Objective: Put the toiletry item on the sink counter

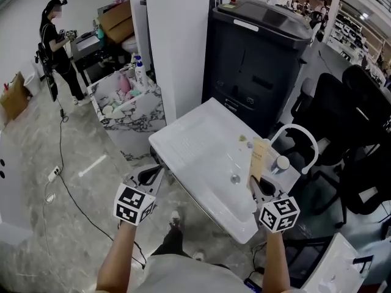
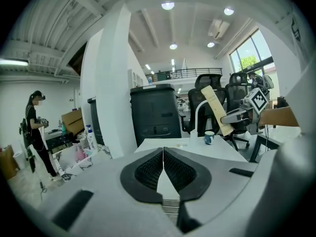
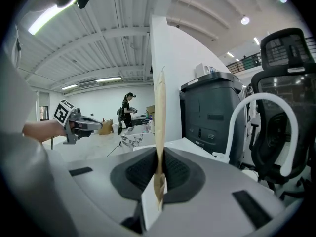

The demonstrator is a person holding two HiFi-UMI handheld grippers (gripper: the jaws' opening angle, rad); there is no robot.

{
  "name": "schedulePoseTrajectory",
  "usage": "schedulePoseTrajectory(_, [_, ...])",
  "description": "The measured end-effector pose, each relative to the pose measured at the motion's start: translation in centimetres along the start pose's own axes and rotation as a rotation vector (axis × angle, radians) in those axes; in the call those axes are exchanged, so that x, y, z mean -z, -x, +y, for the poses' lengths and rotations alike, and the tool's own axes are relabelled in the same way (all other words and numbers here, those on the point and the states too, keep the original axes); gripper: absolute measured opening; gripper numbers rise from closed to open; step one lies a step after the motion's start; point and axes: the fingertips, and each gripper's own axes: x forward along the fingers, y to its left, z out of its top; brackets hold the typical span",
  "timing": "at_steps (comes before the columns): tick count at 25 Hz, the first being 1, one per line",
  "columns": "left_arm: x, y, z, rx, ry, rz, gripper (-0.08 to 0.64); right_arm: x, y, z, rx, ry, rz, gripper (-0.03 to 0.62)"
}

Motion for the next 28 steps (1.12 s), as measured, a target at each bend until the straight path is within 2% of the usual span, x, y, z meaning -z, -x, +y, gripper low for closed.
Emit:
schedulePoseTrajectory(6, [0.0, -5.9, 7.3, 0.018, 0.018, 0.004, 0.011, -0.8, -8.6, -2.2, 0.039, 0.005, 0.043, 0.026])
schedulePoseTrajectory(12, [1.4, -11.1, 13.7, 0.039, 0.085, 0.029, 0.011, 0.4, -17.6, -5.0, 0.079, 0.019, 0.169, 0.029])
schedulePoseTrajectory(21, [4.9, -18.4, 20.3, 0.121, 0.155, 0.122, 0.011, 6.5, -29.6, -8.3, 0.118, 0.204, 0.478, 0.031])
schedulePoseTrajectory(25, [5.9, -22.2, 21.9, 0.155, 0.166, 0.148, 0.011, 9.5, -33.8, -9.7, 0.117, 0.262, 0.591, 0.031])
schedulePoseTrajectory(28, [6.6, -24.4, 22.5, 0.181, 0.173, 0.163, 0.011, 11.8, -36.2, -10.7, 0.119, 0.358, 0.684, 0.032])
